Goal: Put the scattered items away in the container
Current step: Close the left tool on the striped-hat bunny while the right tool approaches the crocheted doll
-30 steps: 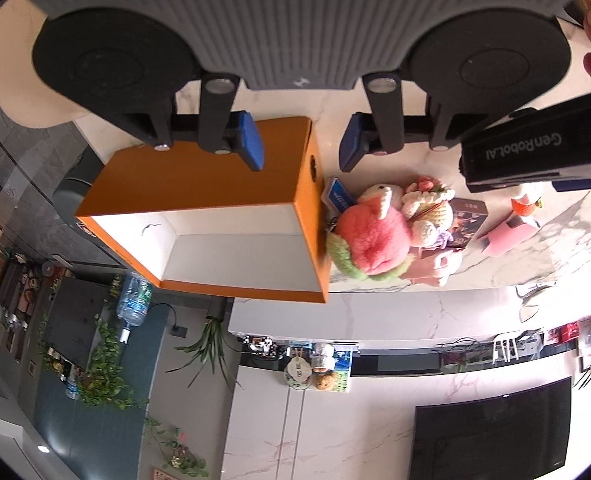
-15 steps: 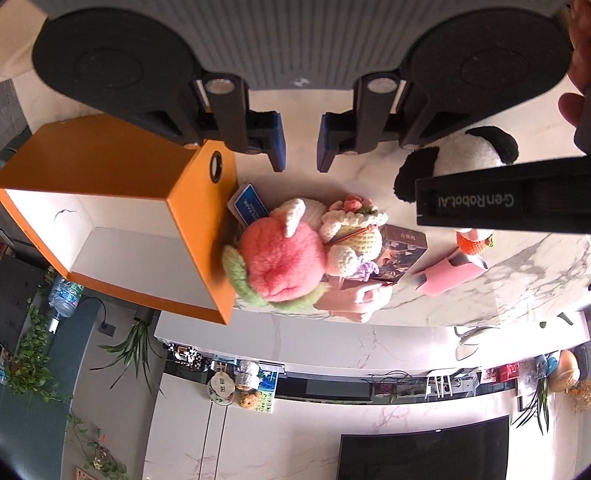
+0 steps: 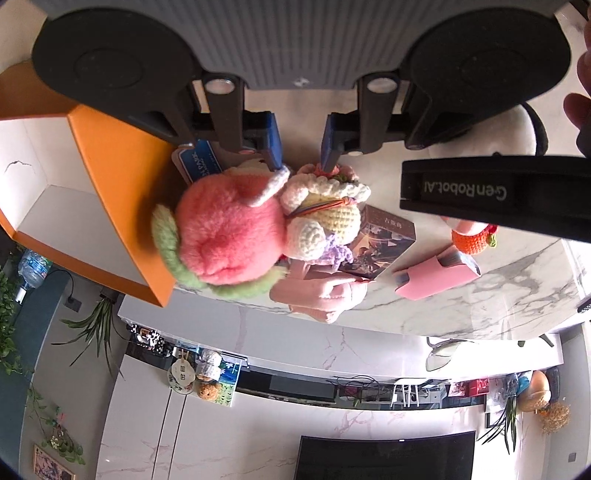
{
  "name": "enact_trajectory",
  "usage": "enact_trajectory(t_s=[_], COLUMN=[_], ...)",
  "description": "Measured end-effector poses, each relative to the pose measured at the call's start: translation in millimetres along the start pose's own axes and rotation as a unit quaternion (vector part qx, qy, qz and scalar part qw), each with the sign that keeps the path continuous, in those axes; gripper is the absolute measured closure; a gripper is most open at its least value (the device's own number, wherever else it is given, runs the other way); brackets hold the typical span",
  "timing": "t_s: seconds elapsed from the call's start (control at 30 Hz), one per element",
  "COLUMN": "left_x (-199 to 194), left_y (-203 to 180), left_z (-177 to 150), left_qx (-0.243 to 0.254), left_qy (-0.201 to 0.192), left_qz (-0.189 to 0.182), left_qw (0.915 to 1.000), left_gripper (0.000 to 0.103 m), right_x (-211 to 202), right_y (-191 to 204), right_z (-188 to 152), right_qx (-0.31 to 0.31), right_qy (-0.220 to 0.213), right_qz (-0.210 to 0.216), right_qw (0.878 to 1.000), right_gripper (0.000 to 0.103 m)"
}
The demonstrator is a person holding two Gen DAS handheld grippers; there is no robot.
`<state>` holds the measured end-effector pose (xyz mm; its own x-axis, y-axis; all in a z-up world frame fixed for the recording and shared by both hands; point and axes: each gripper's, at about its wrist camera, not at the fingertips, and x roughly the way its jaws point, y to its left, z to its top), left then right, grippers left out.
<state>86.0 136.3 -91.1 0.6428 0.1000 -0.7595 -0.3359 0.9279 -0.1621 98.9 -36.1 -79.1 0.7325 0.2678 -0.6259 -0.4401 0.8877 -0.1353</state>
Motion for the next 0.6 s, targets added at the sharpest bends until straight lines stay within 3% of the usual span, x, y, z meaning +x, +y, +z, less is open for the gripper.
enact_trajectory(t_s=[0.17, 0.23, 0.27, 0.33, 0.4, 0.43, 0.6], left_x=[11.8, 13.7, 14.2, 15.1, 14.7, 14.4, 11.3], left_y=[9.5, 11.0, 11.2, 11.6, 11.3, 11.0, 10.5], left_z=[1.0, 0.9, 0.8, 0.8, 0.6, 0.3, -0.1], left_qx=[-0.012, -0.012, -0.01, -0.006, -0.004, -0.003, -0.004], left_qy=[0.01, 0.01, 0.009, 0.007, 0.005, 0.004, 0.004], left_qz=[0.01, 0.01, 0.01, 0.01, 0.009, 0.009, 0.002], left_qw=[0.9998, 0.9998, 0.9999, 0.9999, 0.9999, 1.0, 1.0], left_gripper=[0.012, 0.016, 0.024, 0.025, 0.028, 0.028, 0.031], right_x=[16.4, 22.8, 25.6, 29.0, 31.3, 31.8, 23.2], right_y=[0.8, 1.2, 1.3, 2.4, 4.6, 6.3, 15.7], right_z=[2.5, 2.8, 3.0, 2.6, 2.1, 1.7, -2.1], right_qx=[-0.002, -0.002, -0.002, -0.003, -0.01, -0.017, -0.05], right_qy=[-0.001, -0.001, -0.001, -0.004, -0.006, -0.007, -0.022], right_qz=[0.008, 0.01, 0.012, 0.014, 0.021, 0.025, 0.011], right_qw=[1.0, 1.0, 1.0, 1.0, 1.0, 1.0, 0.998], right_gripper=[0.074, 0.073, 0.073, 0.073, 0.088, 0.103, 0.103])
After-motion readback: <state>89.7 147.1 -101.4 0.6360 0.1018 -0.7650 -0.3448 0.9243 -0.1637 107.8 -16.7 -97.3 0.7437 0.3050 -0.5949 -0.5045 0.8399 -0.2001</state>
